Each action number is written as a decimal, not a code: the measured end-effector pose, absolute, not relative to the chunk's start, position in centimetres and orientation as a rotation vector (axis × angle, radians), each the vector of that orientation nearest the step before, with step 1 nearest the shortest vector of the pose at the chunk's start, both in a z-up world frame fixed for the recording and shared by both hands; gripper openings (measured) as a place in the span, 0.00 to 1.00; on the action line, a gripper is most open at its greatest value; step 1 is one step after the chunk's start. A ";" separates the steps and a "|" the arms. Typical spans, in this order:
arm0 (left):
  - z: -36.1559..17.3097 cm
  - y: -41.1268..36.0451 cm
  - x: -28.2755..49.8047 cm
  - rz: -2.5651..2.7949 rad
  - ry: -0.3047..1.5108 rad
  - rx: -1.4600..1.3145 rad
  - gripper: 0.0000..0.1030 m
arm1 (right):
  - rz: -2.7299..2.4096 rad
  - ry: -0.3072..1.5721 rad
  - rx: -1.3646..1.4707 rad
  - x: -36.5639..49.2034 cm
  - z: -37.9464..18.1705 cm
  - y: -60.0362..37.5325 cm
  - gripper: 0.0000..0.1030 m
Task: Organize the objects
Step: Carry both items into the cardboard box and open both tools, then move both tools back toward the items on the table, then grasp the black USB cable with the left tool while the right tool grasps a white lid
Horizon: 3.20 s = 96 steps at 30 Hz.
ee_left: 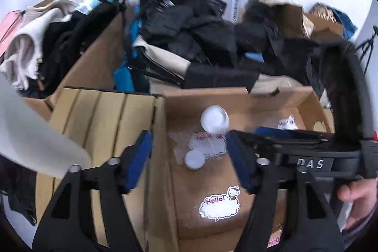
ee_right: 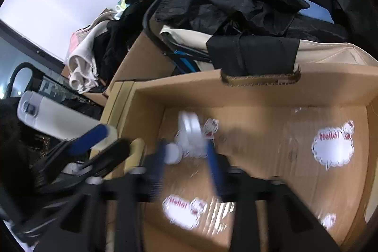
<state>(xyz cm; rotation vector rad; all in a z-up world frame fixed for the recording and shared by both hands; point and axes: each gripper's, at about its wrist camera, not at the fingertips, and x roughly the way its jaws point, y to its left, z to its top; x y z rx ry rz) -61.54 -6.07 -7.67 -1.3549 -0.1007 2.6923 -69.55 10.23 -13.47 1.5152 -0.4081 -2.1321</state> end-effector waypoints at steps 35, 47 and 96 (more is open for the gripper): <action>1.0 -5.6 -11.3 2.903 -0.018 -1.211 1.00 | -2.463 -0.134 1.053 -17.3 -0.4 23.7 0.83; -3.3 -7.8 -16.1 2.860 -0.018 -1.354 1.00 | -2.382 0.074 1.090 -20.5 -5.3 17.7 0.82; -16.1 -7.8 -37.3 2.521 -0.241 -1.478 0.28 | -2.205 0.078 1.216 -41.9 -16.0 7.4 0.06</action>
